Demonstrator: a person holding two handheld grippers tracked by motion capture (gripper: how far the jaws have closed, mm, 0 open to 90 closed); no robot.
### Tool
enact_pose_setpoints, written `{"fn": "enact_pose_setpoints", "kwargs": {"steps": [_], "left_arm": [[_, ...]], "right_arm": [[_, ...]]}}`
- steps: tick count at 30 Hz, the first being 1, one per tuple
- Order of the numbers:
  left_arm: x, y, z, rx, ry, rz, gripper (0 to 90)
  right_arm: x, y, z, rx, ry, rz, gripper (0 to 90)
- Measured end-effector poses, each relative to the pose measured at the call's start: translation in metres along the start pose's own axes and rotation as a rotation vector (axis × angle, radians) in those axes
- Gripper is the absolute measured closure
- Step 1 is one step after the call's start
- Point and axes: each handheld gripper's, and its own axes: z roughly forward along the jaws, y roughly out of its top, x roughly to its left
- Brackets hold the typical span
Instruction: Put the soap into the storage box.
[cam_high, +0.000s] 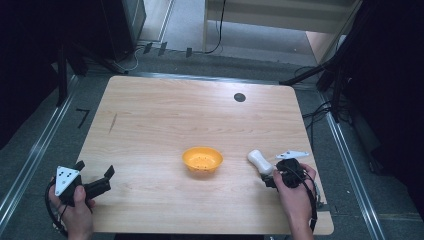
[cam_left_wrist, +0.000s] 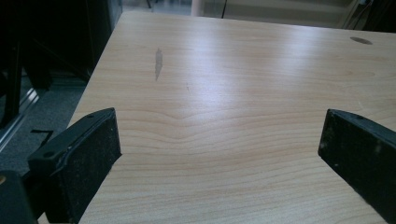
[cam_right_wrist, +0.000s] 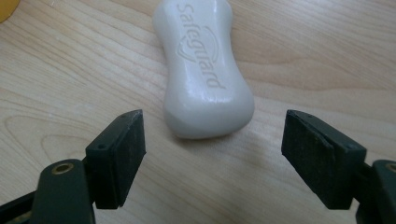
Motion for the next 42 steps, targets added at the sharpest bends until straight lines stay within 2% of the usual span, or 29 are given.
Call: {"fn": "enact_pose_setpoints", "kwargs": {"steps": [6, 15, 23, 27, 34, 35, 39, 42], "left_arm": [[0.001, 0.0, 0.0, -0.004, 0.002, -0.005, 0.0], [0.001, 0.0, 0.001, 0.004, 0.0, -0.002, 0.0], [0.001, 0.0, 0.001, 0.002, 0.0, -0.003, 0.0], [0.001, 0.001, 0.001, 0.004, -0.002, -0.006, 0.0], [0.0, 0.001, 0.002, 0.004, 0.002, 0.005, 0.0], [0.0, 0.001, 0.002, 0.003, 0.003, 0.005, 0.0], [0.0, 0.001, 0.002, 0.004, 0.001, 0.003, 0.0], [0.0, 0.0, 0.001, 0.0, 0.002, 0.004, 0.0]], "right_arm": [[0.0, 0.014, 0.005, 0.025, 0.002, -0.033, 23.6], [0.003, 0.031, 0.021, 0.108, 0.011, -0.08, 26.3], [0.001, 0.042, 0.031, 0.137, 0.026, -0.088, 30.9], [-0.001, 0.042, 0.04, 0.162, 0.05, -0.077, 33.3], [-0.001, 0.043, 0.042, 0.141, 0.031, -0.078, 41.2], [0.001, 0.043, 0.041, 0.135, 0.036, -0.091, 46.3], [0.001, 0.044, 0.041, 0.138, 0.04, -0.095, 46.6], [0.001, 0.045, 0.041, 0.158, 0.046, -0.115, 47.0]]}}
